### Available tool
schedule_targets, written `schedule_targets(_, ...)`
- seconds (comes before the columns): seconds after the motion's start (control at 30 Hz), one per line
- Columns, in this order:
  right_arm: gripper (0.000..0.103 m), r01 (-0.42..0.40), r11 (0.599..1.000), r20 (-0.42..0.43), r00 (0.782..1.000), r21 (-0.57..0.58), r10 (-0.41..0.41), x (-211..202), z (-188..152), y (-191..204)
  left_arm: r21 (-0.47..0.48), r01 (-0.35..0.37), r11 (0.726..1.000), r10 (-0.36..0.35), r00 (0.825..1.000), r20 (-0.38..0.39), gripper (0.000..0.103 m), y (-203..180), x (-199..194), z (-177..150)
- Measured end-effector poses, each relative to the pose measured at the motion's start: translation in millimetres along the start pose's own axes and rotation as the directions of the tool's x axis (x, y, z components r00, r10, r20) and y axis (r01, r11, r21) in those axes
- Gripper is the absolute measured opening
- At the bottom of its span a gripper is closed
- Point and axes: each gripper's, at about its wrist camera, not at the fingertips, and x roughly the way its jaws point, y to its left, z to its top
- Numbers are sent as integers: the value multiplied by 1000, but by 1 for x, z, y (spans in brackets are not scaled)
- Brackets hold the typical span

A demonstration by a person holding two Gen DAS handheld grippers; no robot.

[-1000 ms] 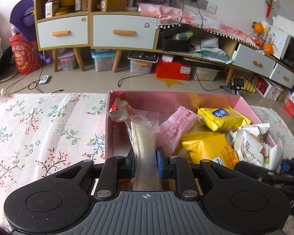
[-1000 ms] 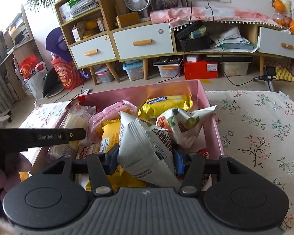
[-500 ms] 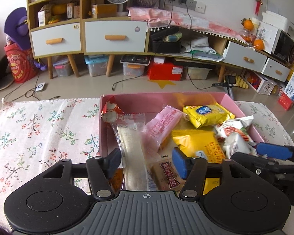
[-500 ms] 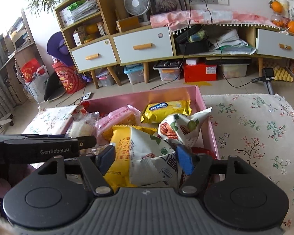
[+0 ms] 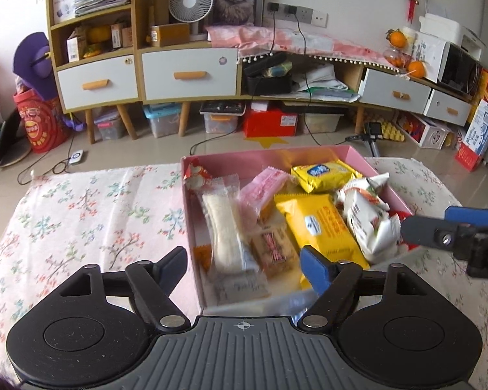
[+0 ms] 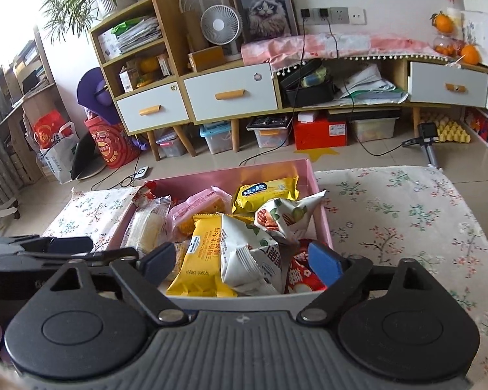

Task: Organize snacks
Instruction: 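Move both tools back out of the box toward the remaining table snacks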

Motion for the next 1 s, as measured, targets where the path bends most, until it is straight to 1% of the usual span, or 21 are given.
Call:
schedule_targets(0.2, 100, 28, 999, 9, 1000, -19, -28, -15, -6, 3, -7, -5, 1000, 4, 1000, -15, 89, 2, -20, -15)
schedule_targets(0.33, 103, 41, 998, 7, 999, -37, -41, -21, -10, 5, -12, -11, 1000, 11, 1000, -23, 93, 6, -32, -23)
schedule_targets(0.57, 103, 40, 998, 10, 999, -56, -40, -33, -24, 9, -15, -47, 999, 47, 999, -26, 99, 16, -52, -40)
schedule_targets(0.7, 103, 49, 996, 9, 999, -77, -48, -35, -32, 12, -21, -55, 998, 54, 998, -32, 100, 23, -58, -52)
schedule_targets(0.9, 103, 37, 995, -2, 999, -97, -38, -36, -47, 14, 37, -77, 996, 78, 996, -39, 101, 33, -58, -72)
schedule_targets(1.0, 103, 37, 990, 0, 999, -133, -38, -35, -52, 17, 76, -76, 994, 78, 997, -28, 101, 38, -59, -80)
